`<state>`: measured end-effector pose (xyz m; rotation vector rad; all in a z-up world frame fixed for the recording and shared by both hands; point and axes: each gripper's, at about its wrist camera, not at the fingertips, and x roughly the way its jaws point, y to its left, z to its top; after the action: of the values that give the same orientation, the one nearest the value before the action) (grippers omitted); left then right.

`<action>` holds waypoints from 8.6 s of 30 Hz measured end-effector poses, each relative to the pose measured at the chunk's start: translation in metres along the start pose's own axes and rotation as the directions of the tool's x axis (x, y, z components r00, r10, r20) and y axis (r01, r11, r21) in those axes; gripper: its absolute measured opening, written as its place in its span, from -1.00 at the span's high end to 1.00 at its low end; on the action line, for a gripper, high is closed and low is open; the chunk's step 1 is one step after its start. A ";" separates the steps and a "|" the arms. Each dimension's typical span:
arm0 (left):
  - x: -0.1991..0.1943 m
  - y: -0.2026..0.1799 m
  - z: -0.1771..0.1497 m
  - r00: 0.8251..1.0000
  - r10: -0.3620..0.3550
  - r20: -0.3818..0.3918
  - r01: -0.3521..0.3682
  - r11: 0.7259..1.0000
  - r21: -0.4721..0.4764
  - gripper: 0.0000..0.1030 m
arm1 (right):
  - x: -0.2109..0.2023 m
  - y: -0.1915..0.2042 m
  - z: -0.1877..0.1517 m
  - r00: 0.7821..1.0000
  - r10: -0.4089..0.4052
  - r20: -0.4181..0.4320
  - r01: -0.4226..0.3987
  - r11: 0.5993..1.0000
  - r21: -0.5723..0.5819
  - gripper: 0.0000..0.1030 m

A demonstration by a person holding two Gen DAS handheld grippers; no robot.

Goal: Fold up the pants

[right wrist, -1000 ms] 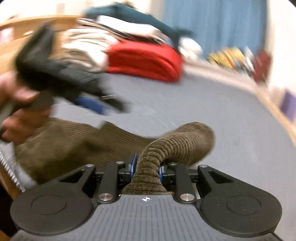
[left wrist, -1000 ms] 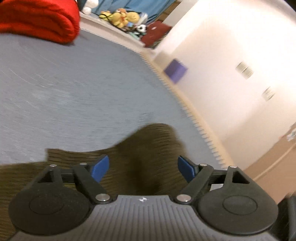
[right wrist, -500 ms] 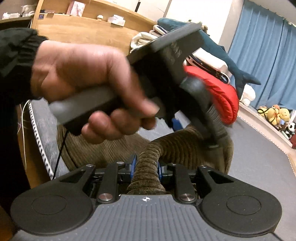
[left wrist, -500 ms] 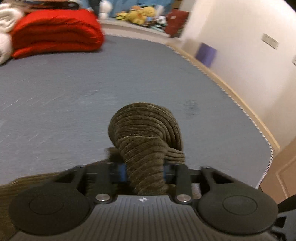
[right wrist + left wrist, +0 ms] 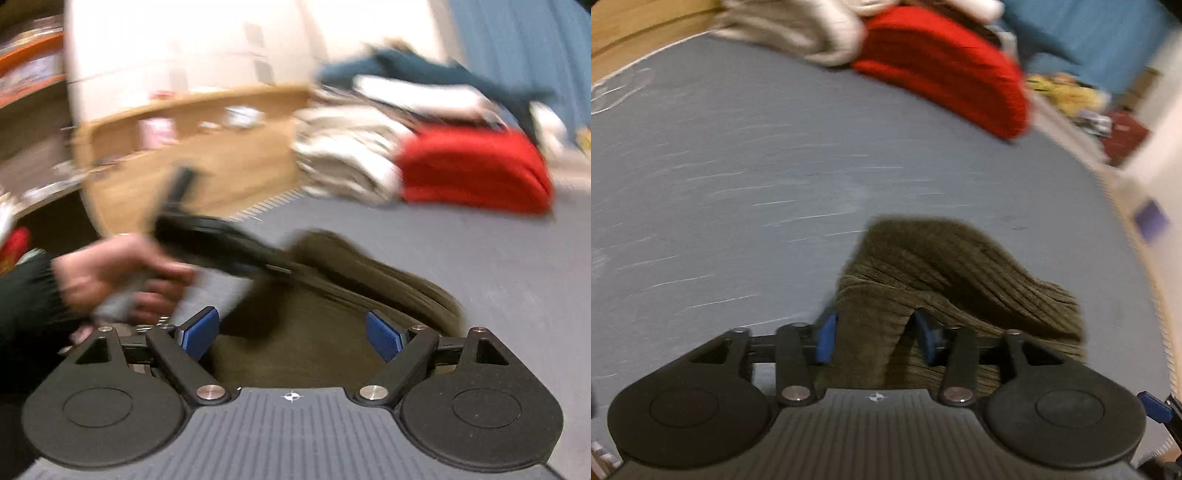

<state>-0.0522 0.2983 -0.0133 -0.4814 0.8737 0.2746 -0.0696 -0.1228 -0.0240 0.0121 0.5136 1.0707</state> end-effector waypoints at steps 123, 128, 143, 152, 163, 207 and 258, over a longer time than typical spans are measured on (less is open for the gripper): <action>0.113 -0.349 -0.126 0.750 -0.540 -0.382 0.660 0.639 0.395 0.27 | -0.008 -0.385 0.033 0.815 -0.556 -0.165 0.509 0.550 0.662 0.61; 0.111 -0.312 -0.071 0.856 -0.506 -0.110 0.512 0.796 0.322 0.26 | -0.034 -0.368 0.037 0.828 -0.533 -0.173 0.511 0.593 0.622 -0.64; 0.179 -0.277 -0.020 0.993 -0.113 -0.041 0.120 0.958 0.262 0.94 | 0.027 -0.364 0.008 0.759 -0.597 -0.259 0.623 0.551 0.555 0.74; 0.171 -0.253 -0.025 0.982 -0.183 -0.054 0.189 0.969 0.157 0.94 | 0.038 -0.373 0.001 0.713 -0.650 -0.262 0.672 0.528 0.519 0.71; 0.125 -0.265 -0.010 0.969 -0.238 0.063 0.225 0.961 0.162 0.68 | 0.021 -0.316 0.058 0.736 -0.677 -0.026 0.608 0.643 0.466 0.31; 0.086 -0.246 -0.101 0.969 -0.051 -0.242 0.194 0.765 0.614 -0.50 | -0.028 -0.237 -0.038 0.648 -0.456 -0.610 0.664 0.731 0.159 -0.88; 0.015 -0.284 -0.137 0.998 -0.024 -0.050 0.043 0.908 0.416 -0.99 | -0.055 -0.120 0.021 0.779 -0.551 -0.299 0.610 0.777 0.158 -0.99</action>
<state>-0.0144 -0.0155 -0.0173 -0.1026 0.9364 0.0397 0.0184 -0.2222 -0.0138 -0.0558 0.8040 0.3831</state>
